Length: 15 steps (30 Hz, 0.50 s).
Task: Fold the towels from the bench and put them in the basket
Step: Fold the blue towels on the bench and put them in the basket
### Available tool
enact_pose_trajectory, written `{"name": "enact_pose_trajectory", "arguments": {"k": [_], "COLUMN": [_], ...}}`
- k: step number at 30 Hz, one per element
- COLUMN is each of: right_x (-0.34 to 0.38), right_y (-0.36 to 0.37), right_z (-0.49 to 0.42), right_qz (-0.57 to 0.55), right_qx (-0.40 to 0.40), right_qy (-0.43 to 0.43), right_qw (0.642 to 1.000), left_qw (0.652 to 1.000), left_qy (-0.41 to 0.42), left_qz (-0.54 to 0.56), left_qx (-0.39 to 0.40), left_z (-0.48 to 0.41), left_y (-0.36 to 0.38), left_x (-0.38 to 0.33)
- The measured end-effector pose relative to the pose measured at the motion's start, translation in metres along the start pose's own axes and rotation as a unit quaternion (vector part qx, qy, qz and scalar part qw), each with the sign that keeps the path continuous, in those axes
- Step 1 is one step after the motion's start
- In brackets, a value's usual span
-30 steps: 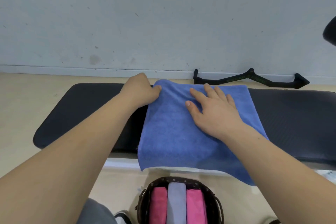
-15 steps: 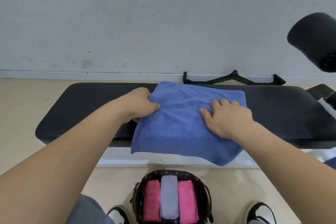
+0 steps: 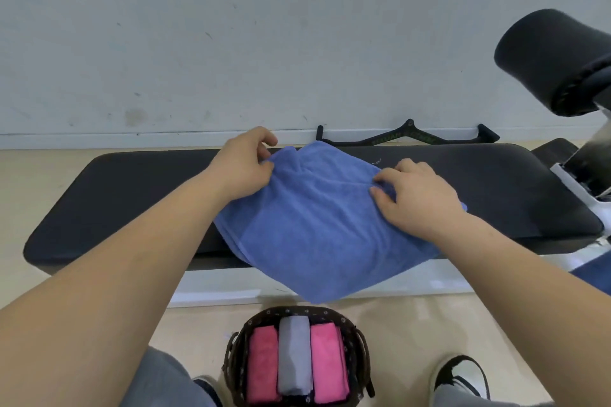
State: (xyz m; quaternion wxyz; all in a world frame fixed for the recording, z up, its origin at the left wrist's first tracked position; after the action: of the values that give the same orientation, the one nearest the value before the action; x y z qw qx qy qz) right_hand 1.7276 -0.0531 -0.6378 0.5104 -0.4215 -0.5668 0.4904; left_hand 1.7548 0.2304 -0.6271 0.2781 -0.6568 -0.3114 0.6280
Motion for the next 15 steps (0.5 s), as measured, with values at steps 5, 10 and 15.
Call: {"name": "enact_pose_trajectory", "arguments": {"k": [5,10,15], "right_x": [-0.007,-0.003,0.006], "right_y": [-0.014,-0.034,-0.023], "right_z": [0.001,0.004,-0.023], "right_qz": [0.053,0.131,-0.024], "right_qx": [0.016,0.073,-0.042], "right_qy": [0.094,0.145,0.083], "right_qw": [0.994,0.978,0.995], "left_qw": [0.978,0.979,0.998], "left_qy": [-0.118,-0.128,-0.038], "left_qz": [-0.125,-0.083,-0.040], "left_qx": [0.121,0.135,0.013], "left_z": [0.010,0.013,0.002], "left_y": [-0.016,-0.025,-0.017], "left_x": [0.018,0.033,0.028]}}
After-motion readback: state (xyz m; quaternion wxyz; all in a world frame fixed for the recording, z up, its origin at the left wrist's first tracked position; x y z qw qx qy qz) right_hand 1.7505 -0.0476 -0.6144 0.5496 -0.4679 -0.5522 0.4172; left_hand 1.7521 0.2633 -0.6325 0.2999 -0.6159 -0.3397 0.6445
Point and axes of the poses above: each hand's wrist, its own z-axis away from the middle knuckle, its own y-axis out of the palm, x = y × z, the point moved 4 cm from there along -z, towards the middle knuckle, and after that the axes turned 1 degree about y, right-handed, at the moved point
